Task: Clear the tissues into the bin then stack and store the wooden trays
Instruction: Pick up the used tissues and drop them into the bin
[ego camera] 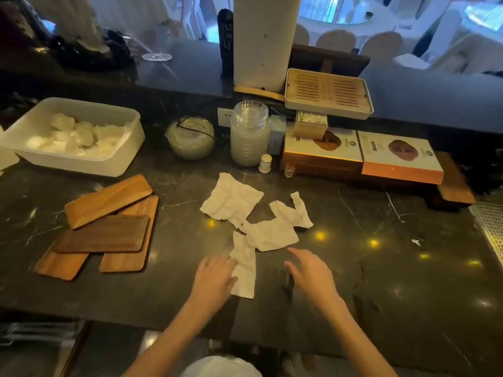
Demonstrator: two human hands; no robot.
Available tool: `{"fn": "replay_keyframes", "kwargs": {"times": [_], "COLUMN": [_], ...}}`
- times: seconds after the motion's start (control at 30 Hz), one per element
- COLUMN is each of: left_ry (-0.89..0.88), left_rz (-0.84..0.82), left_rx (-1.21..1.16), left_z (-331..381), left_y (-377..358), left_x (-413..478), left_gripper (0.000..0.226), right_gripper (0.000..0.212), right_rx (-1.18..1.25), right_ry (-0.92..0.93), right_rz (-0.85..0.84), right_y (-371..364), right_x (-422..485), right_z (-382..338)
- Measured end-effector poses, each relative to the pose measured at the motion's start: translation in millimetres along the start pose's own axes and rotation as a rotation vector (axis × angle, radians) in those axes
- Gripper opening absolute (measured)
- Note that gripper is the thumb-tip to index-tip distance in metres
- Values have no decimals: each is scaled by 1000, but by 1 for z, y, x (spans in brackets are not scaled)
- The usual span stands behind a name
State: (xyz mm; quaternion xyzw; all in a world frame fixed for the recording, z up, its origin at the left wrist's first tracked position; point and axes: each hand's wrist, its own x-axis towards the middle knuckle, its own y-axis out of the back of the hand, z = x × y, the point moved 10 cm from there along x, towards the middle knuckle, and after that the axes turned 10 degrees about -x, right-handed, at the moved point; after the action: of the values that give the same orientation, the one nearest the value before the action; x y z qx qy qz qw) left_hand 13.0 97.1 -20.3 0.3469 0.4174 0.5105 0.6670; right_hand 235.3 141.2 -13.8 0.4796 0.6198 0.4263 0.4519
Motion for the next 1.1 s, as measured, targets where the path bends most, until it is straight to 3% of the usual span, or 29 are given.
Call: {"fn": "replay_keyframes", "kwargs": {"times": [0.13, 0.23, 0.33, 0.53, 0.8, 0.97, 1.1], "left_ry": [-71, -71, -73, -107, -195, -78, 55], "left_rz": [-139, -221, -286, -281, -201, -126, -116], "left_rx": [2, 61, 74, 170, 65, -227, -542], "left_z": [5, -8, -20, -37, -35, -55, -72], "left_y": [-37, -58, -70, -80, -76, -56, -51], "left_x": [31, 51, 59, 57, 48, 38, 29], "left_gripper": [55, 61, 57, 60, 33, 21, 30], "right_gripper": [56, 65, 65, 55, 24, 19, 28], "right_rx": [-5, -143, -173, -112, 5, 223, 443], "right_ry": [-105, -36, -39, -73, -184, -305, -425], "right_rz": [-185, -389, -463, -349, -229, -122, -69], "right_y": [-36, -74, -95, -94, -85, -80, -80], "right_x": [59, 82, 88, 80, 65, 35, -4], "right_z": [-24, -44, -51, -50, -30, -15, -1]}}
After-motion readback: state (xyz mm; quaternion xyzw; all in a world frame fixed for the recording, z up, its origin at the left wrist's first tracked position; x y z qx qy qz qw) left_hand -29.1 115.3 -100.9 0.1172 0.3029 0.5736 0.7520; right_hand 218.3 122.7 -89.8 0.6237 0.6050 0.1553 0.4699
